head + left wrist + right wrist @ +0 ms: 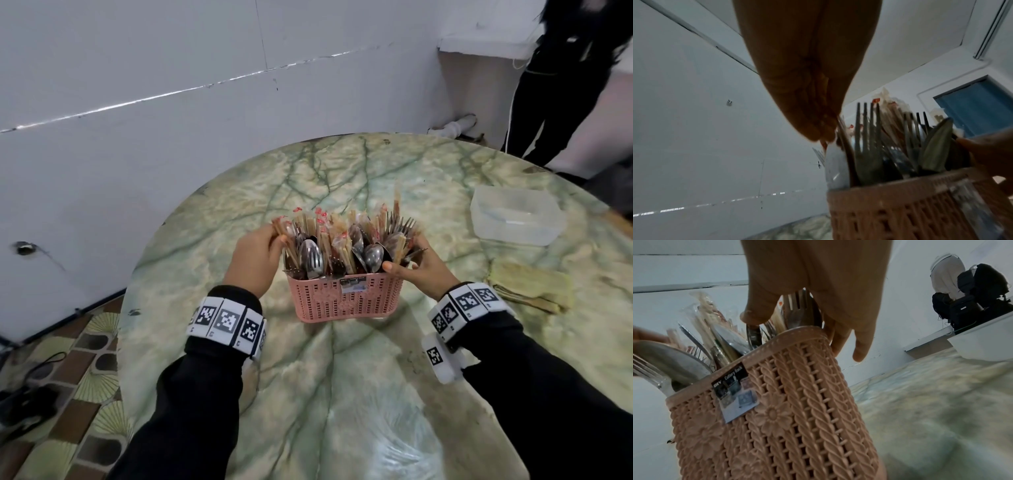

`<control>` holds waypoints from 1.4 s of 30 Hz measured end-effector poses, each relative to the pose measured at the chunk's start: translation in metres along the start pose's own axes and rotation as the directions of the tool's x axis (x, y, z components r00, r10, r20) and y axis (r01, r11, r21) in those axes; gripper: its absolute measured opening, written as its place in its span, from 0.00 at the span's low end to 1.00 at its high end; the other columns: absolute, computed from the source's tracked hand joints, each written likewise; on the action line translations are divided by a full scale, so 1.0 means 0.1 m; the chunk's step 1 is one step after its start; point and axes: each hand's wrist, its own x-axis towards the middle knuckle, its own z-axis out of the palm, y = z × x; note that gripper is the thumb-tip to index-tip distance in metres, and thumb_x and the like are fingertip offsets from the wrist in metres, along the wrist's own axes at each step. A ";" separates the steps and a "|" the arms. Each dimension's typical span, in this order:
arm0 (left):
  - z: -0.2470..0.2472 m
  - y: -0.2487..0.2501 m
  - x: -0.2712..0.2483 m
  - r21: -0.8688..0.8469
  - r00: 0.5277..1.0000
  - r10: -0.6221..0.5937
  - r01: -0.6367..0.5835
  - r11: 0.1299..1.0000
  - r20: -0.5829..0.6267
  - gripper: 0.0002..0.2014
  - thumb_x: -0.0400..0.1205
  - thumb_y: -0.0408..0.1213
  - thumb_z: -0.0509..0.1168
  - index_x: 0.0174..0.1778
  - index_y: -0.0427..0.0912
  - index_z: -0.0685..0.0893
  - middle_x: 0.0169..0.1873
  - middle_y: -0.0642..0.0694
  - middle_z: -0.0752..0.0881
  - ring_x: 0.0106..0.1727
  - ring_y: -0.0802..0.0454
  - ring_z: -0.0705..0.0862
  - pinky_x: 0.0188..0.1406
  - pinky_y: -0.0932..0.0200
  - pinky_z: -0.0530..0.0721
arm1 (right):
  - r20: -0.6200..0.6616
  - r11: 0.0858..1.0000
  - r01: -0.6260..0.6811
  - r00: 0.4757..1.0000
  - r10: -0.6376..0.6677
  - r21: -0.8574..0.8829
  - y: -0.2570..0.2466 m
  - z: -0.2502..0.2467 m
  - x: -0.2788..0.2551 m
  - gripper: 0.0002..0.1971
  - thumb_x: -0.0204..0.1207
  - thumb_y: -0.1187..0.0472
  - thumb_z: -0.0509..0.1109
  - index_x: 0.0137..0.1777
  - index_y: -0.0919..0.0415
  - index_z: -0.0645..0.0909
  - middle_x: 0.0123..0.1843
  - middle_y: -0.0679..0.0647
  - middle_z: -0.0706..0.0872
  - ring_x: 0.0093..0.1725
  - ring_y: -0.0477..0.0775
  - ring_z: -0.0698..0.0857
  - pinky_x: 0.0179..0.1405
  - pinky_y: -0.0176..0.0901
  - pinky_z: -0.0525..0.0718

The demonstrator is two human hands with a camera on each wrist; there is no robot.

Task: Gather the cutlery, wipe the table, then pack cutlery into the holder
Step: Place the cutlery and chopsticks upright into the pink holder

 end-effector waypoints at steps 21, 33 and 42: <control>0.07 0.04 0.07 -0.165 0.986 -0.144 0.156 0.974 0.082 0.07 0.75 0.40 0.72 0.42 0.40 0.90 0.41 0.53 0.79 0.48 0.56 0.77 0.52 0.61 0.69 | -0.002 0.999 -0.044 0.999 0.044 -0.029 0.00 -0.01 -0.03 0.32 0.67 0.71 0.77 0.68 0.54 0.67 0.54 0.45 0.80 0.52 0.38 0.78 0.44 0.25 0.71; 0.56 -0.18 -0.58 -0.513 0.898 -0.363 0.441 0.737 0.249 0.41 0.76 0.25 0.68 0.81 0.48 0.55 0.73 0.54 0.67 0.74 0.55 0.67 0.69 0.56 0.74 | -0.044 0.981 -0.169 0.985 0.166 -0.092 0.19 0.14 -0.16 0.35 0.59 0.67 0.83 0.62 0.58 0.68 0.53 0.45 0.80 0.61 0.51 0.78 0.61 0.43 0.76; 0.93 -0.21 -0.32 -0.458 0.899 -0.422 0.426 0.780 0.118 0.33 0.68 0.27 0.76 0.67 0.34 0.69 0.46 0.55 0.82 0.54 0.52 0.83 0.58 0.53 0.83 | -0.243 0.964 -0.180 0.961 0.130 -0.195 0.25 0.32 -0.04 0.33 0.62 0.70 0.81 0.64 0.66 0.68 0.47 0.48 0.81 0.46 0.49 0.80 0.41 0.34 0.79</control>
